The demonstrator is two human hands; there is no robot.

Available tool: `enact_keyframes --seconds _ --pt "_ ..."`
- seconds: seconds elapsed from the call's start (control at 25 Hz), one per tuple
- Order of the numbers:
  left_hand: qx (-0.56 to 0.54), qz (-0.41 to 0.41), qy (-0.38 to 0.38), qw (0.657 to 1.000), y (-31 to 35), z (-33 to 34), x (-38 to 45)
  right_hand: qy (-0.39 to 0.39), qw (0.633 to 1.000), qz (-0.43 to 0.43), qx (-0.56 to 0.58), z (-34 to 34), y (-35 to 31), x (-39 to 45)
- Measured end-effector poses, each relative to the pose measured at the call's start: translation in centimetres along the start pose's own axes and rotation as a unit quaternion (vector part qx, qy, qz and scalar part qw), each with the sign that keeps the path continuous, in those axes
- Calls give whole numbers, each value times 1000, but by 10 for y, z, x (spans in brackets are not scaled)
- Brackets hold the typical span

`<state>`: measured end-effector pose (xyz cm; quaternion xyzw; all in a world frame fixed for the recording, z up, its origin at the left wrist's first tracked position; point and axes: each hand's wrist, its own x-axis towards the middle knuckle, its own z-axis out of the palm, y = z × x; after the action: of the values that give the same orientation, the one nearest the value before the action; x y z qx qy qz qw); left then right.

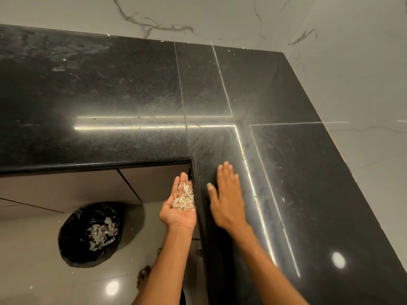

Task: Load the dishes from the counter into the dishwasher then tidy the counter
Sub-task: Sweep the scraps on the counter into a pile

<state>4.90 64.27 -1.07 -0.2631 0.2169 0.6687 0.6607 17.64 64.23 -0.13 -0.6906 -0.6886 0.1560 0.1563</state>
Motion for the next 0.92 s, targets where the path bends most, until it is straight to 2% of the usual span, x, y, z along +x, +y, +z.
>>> enact_keyframes --seconds 0.08,0.16,0.28,0.4,0.48,0.56,0.64,0.68,0.76,0.84,0.92 --pt "-1 -20 -7 1000 3 0 1 -17 995 -72 62 12 -30 -23" --pt "-6 -40 -16 999 12 -1 -2 -22 984 -89 156 17 -51 -32" --pt "-21 -50 -10 998 36 -12 -4 16 960 -55 274 29 -72 -44" --pt "-23 -46 1 999 69 -27 -4 32 948 -24 316 56 -93 -53" --pt "-28 -33 12 999 95 -39 -5 25 928 64 367 83 -107 -57" --pt "-42 -13 28 999 129 -54 -7 29 857 232 459 114 -126 -58" --pt "-45 -7 48 998 169 -73 -7 6 753 357 553 148 -147 -60" --pt "-39 -10 58 997 189 -84 -6 -18 701 394 594 167 -157 -62" --pt "-18 -15 72 997 226 -105 -4 -57 620 436 649 204 -181 -68" --pt "11 -7 93 996 259 -124 2 -64 568 459 680 243 -206 -73" --pt "40 8 116 992 292 -145 18 -57 532 484 692 285 -234 -73"
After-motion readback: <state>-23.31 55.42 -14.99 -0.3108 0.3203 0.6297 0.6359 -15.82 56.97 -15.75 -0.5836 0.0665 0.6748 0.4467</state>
